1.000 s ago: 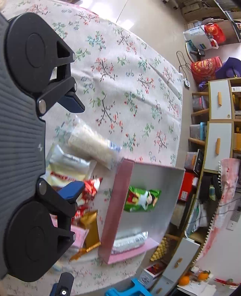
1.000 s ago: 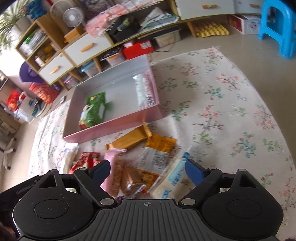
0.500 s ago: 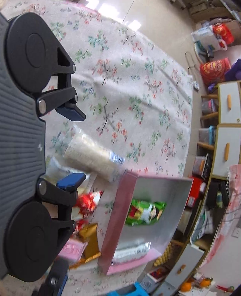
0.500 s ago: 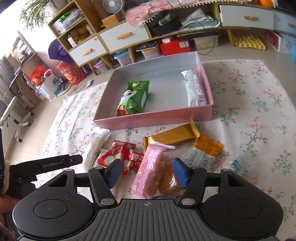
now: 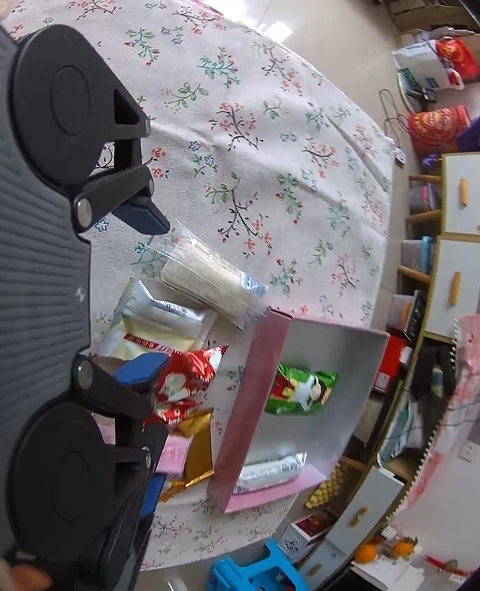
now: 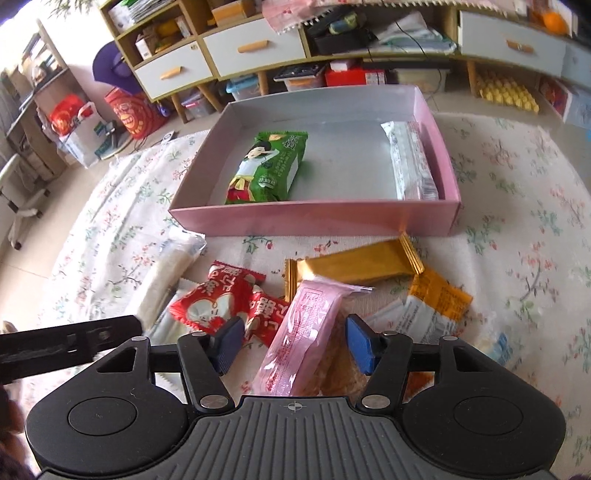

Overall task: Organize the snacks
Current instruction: 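Grasp the yellow bag with left gripper while right gripper grasps pink pastry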

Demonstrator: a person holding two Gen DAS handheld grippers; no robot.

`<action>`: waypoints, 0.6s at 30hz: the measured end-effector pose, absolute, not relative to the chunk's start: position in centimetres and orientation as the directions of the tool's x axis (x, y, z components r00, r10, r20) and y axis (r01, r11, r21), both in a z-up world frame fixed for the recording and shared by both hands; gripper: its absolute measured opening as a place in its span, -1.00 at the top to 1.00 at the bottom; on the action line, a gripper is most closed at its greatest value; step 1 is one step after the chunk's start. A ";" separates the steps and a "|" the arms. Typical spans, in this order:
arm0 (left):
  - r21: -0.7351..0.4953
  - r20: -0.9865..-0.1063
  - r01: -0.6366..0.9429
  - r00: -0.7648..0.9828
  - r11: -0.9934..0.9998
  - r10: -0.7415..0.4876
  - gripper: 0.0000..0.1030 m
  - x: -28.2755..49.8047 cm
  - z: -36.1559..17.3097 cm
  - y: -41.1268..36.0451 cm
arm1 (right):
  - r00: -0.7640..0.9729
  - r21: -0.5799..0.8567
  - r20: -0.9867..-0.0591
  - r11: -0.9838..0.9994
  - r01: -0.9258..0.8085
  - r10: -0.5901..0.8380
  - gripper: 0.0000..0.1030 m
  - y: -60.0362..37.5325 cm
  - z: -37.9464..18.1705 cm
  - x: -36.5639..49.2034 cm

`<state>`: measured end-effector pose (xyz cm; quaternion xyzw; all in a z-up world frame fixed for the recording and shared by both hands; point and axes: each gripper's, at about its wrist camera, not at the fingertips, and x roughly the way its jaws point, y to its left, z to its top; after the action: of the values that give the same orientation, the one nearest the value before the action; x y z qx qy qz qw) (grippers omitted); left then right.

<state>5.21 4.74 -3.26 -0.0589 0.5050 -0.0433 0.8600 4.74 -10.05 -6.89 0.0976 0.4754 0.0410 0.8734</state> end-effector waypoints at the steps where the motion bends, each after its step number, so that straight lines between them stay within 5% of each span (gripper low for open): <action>1: -0.150 -0.861 0.024 0.488 0.988 -0.142 -0.41 5.0 -3.1 4.7 | 0.547 0.181 -0.825 0.984 0.010 0.146 0.25 -9.8 -7.0 4.8; 11: -0.263 -0.868 0.171 0.388 0.949 -0.311 -0.50 2.1 -4.5 0.8 | 0.587 0.235 -0.789 0.972 0.016 0.181 0.53 -11.8 -4.6 3.9; 18: -0.222 -0.886 0.240 0.356 0.945 -0.298 -0.59 0.8 -6.2 -1.8 | 0.588 0.252 -0.790 0.966 0.055 0.173 0.57 -14.1 -4.2 3.8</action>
<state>0.83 -1.81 -6.17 -0.0268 0.5436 -0.1633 0.8229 3.76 -14.10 -4.24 0.1257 0.4524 0.0335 0.8823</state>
